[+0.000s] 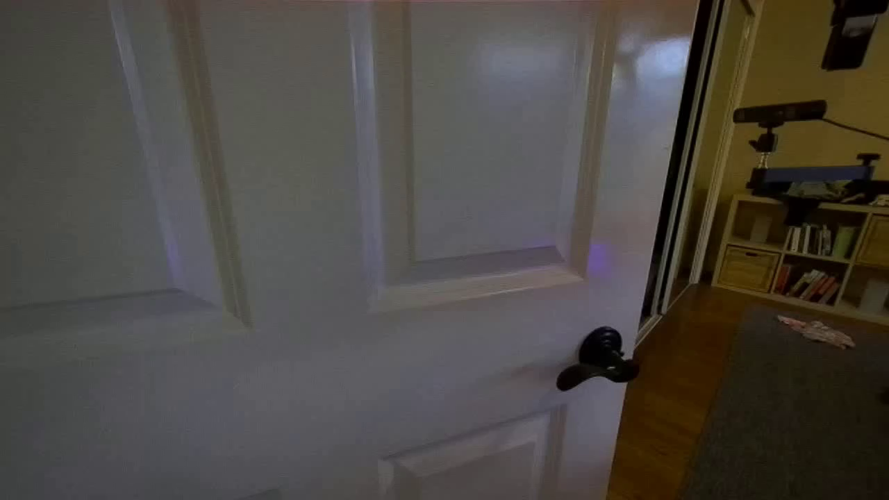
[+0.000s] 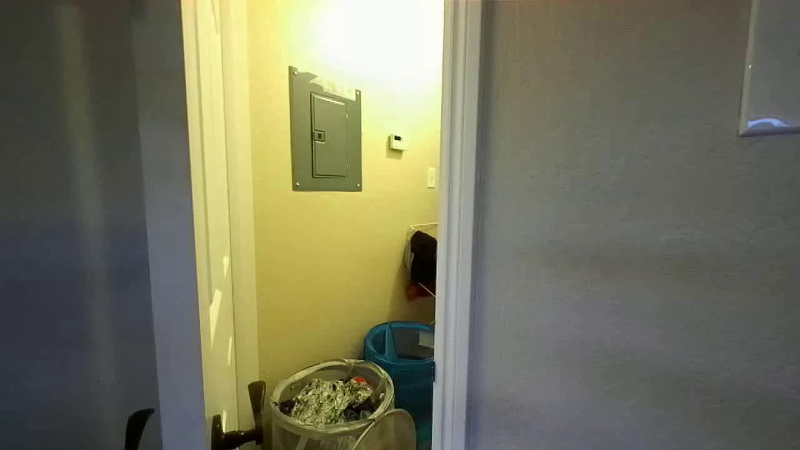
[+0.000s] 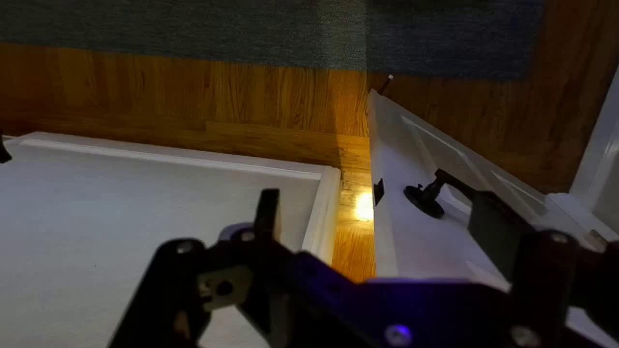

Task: Close the door.

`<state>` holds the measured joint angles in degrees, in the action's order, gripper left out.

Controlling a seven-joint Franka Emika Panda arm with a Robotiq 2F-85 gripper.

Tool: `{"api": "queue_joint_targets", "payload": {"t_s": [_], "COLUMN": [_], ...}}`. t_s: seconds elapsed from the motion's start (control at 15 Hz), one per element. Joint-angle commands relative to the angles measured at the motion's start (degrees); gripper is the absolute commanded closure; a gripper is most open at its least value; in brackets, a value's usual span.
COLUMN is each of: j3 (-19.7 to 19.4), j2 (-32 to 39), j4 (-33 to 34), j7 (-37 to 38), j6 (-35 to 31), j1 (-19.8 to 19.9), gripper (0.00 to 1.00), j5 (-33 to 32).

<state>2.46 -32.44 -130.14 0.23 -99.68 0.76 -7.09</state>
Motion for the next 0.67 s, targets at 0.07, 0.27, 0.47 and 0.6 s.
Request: {"api": "queue_joint_targets", "payload": {"t_s": [0.07,0.27,0.47,0.6], "j3": [-0.4,-0.4,-0.3,0.0], "j2": [0.1,0.1,0.3,0.2], "j4": [0.1,0.1,-0.8,-2.5], "j7": [0.2,0.2,1.3,3.3], "j6": [0.1,0.1,-0.9,-3.7], "j1": [-0.5,-0.5,-0.4,-0.2], "gripper": [0.0,0.0,0.0,0.0], "j5": [-0.2,-0.2,0.4,0.6]}}
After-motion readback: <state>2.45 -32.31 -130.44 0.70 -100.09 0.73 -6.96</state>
